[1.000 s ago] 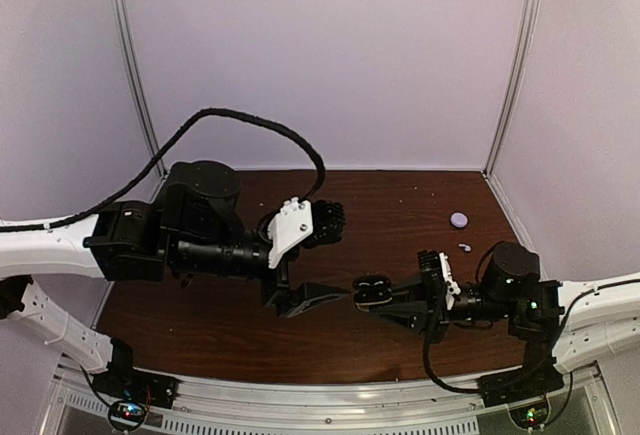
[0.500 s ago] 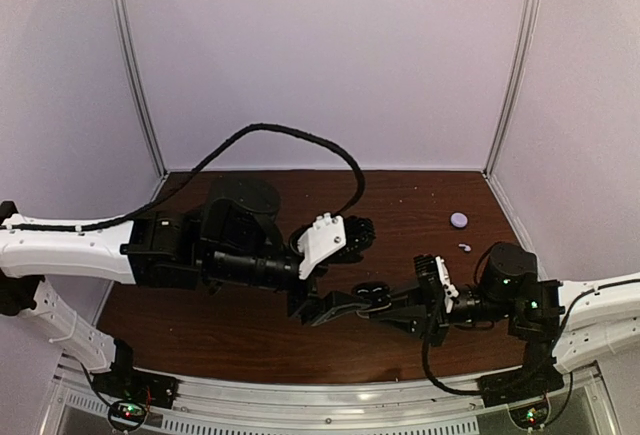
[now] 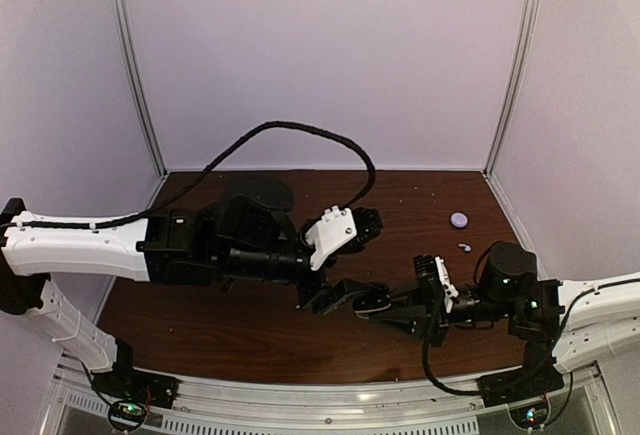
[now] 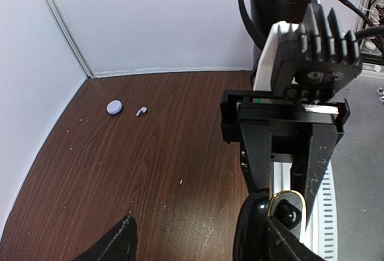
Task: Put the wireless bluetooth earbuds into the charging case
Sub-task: Close the charging case with the earbuds inside.
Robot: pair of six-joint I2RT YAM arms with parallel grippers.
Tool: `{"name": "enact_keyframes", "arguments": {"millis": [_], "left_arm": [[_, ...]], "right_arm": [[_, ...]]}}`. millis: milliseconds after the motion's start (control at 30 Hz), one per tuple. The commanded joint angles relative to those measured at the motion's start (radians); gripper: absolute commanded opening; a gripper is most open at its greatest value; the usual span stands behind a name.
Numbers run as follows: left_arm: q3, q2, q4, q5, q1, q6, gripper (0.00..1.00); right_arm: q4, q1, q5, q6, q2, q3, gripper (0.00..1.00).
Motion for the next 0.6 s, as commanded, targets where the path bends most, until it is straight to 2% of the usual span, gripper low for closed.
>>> {"name": "enact_keyframes", "arguments": {"millis": [0,400,467,567], "left_arm": [[0.015,0.024,0.031,0.025,0.005,0.015,0.72],[0.012,-0.074,0.055,0.039,0.018,0.053,0.72],[0.010,-0.096,0.052,0.066,0.024,0.053,0.71],[-0.006,-0.127,0.056,0.125,0.030,0.047,0.64]], "right_arm": [[0.001,0.002,0.001,0.002,-0.010,0.038,0.00],[-0.005,0.001,0.011,0.007,-0.007,0.036,0.00],[-0.005,0.002,0.015,0.010,-0.011,0.035,0.00],[-0.004,0.001,0.016,0.012,-0.017,0.034,0.00]]}}
